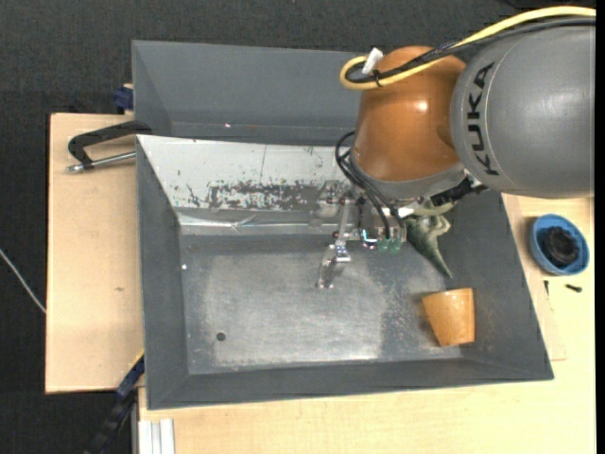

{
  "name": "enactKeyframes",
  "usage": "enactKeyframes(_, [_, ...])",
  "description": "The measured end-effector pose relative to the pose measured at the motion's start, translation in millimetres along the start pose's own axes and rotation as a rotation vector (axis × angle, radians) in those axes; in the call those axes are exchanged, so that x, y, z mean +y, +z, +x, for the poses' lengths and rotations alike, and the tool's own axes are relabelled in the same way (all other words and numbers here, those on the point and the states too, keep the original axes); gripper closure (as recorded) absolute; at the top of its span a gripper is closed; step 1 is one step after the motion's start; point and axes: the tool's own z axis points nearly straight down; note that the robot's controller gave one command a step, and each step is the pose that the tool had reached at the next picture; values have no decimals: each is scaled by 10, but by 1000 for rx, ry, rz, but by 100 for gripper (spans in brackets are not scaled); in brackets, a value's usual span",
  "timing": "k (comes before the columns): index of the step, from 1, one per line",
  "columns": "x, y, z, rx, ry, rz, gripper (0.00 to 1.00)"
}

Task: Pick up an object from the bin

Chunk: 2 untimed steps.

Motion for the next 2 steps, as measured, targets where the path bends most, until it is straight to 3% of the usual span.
enactKeyframes(1, [-410,655,-329,-4,-116,3,0])
enactKeyframes(2, [-817,1114,-387,-13,-113,-1,0])
